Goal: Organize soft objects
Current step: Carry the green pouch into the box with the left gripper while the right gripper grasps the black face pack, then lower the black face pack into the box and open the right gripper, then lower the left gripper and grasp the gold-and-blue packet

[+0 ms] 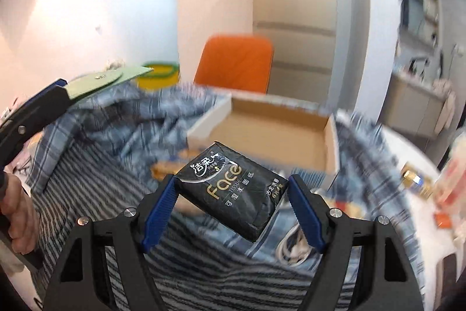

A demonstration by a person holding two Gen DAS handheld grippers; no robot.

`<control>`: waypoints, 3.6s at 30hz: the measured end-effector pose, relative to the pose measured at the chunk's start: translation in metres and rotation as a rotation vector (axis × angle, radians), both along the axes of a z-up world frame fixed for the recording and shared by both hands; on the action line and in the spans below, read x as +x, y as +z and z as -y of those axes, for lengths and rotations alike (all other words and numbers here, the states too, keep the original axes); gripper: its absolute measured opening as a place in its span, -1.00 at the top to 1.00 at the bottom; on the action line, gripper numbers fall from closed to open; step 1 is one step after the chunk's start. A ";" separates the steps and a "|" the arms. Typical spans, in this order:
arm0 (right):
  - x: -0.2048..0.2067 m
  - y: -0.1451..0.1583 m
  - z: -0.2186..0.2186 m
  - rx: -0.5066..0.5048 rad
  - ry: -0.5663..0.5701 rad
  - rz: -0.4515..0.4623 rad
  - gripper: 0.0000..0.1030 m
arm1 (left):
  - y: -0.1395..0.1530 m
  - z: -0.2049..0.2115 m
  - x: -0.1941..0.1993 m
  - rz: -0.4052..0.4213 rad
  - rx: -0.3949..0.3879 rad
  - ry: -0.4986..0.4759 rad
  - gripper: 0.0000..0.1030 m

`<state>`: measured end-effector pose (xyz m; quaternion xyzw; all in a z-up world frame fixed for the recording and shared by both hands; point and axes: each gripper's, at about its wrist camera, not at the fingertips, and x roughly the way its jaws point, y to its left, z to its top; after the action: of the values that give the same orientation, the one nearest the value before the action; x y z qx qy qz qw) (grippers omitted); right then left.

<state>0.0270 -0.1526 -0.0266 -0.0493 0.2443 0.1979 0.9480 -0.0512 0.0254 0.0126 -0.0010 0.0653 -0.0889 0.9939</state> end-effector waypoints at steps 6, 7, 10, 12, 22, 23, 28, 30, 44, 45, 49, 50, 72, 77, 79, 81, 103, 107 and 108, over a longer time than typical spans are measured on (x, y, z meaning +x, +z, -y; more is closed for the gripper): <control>-0.003 0.040 0.017 0.031 -0.121 0.176 -0.52 | 0.012 0.011 0.010 0.067 0.024 0.007 -0.32; 0.000 0.049 0.020 0.035 -0.143 0.202 -0.52 | 0.016 0.012 0.012 0.084 0.028 0.008 -0.32; 0.012 0.070 0.027 0.047 -0.180 0.256 -0.52 | 0.024 0.020 0.020 0.135 0.038 0.013 -0.32; 0.020 0.080 0.029 0.050 -0.201 0.291 -0.52 | 0.030 0.025 0.030 0.157 0.032 0.011 -0.32; 0.080 0.100 0.033 0.093 -0.273 0.377 -0.52 | 0.035 0.038 0.086 0.245 0.003 0.087 -0.32; 0.087 0.097 0.033 0.093 -0.277 0.370 -0.52 | 0.032 0.039 0.092 0.241 0.008 0.094 -0.32; 0.111 0.070 0.029 0.073 -0.292 0.314 -0.52 | 0.012 0.040 0.125 0.143 0.014 0.106 -0.32; 0.119 0.058 0.030 0.052 -0.300 0.287 -0.52 | 0.001 0.037 0.137 0.075 0.014 0.104 -0.32; 0.171 0.003 0.033 -0.032 -0.279 0.030 -0.52 | -0.037 0.051 0.192 -0.279 0.058 0.115 -0.32; 0.175 0.000 0.033 -0.031 -0.274 0.005 -0.52 | -0.039 0.051 0.195 -0.299 0.061 0.110 -0.32; 0.182 -0.011 0.032 -0.033 -0.254 -0.045 -0.52 | -0.044 0.054 0.197 -0.343 0.066 0.092 -0.32; 0.184 -0.012 0.032 -0.035 -0.251 -0.050 -0.52 | -0.044 0.053 0.197 -0.344 0.064 0.094 -0.32; 0.190 -0.026 0.024 -0.048 -0.199 -0.148 -0.53 | -0.034 0.043 0.188 -0.286 0.024 0.123 -0.99; 0.190 -0.027 0.026 -0.042 -0.211 -0.149 -0.67 | -0.031 0.041 0.185 -0.269 0.020 0.138 -0.99; 0.187 -0.024 0.026 -0.042 -0.214 -0.133 -0.67 | -0.025 0.037 0.179 -0.244 0.002 0.128 -0.99; 0.185 -0.021 0.027 -0.041 -0.217 -0.116 -0.67 | -0.020 0.037 0.173 -0.219 0.014 0.128 -0.99; 0.080 0.049 0.054 0.063 -0.342 0.241 -1.00 | 0.026 0.029 0.090 0.013 0.000 0.119 -0.99; 0.067 0.048 0.052 0.052 -0.323 0.246 -1.00 | 0.012 0.029 0.090 -0.018 0.029 0.118 -0.99; 0.066 0.047 0.052 0.055 -0.320 0.242 -1.00 | 0.007 0.029 0.092 -0.035 0.032 0.116 -0.99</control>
<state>0.0925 -0.2046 0.0200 -0.0073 0.1278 0.0440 0.9908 0.0412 -0.0036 0.0201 0.0098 0.0837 -0.0298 0.9960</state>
